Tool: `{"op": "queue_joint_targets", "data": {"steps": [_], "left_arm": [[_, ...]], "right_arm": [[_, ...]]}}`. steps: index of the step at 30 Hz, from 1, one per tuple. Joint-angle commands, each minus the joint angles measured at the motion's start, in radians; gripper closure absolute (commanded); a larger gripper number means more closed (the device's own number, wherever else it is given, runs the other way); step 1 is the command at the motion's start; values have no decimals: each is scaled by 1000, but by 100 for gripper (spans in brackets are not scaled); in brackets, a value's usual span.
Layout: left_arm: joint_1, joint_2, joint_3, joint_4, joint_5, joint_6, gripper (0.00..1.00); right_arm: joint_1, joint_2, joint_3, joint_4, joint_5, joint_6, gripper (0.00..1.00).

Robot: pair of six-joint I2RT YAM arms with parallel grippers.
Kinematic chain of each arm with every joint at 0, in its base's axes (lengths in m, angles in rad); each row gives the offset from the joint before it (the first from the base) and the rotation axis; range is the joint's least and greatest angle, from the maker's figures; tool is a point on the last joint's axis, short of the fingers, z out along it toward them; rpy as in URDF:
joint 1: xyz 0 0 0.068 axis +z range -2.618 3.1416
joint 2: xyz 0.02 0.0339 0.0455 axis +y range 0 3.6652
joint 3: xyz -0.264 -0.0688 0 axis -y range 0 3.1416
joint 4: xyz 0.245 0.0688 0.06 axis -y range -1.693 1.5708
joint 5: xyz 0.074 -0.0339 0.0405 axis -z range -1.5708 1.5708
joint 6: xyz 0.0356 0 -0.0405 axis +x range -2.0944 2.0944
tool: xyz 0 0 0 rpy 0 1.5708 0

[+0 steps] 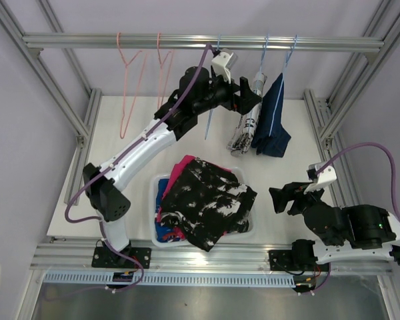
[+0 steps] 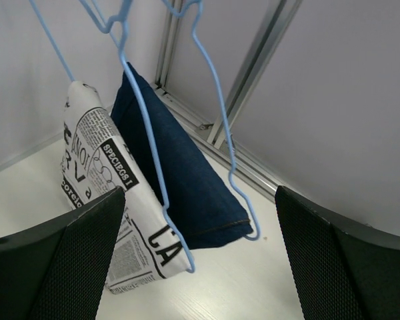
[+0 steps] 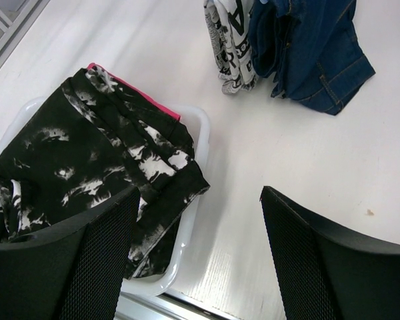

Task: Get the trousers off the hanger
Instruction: Place the hanger at the clothesline.

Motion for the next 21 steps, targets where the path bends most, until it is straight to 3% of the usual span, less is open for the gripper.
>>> {"op": "queue_joint_targets", "data": {"steps": [1,11,21], "left_arm": [[27,36,76,41,45,-21,2],[52,153,148,82,113,-30,2],[60,238,168,201,216,-137,13]], "right_arm": [[5,-10,-8,43,29,6,22],[-4,-10,-24,76,32,-33,20],[-10,-8,-28,79,35,-37,19]]}}
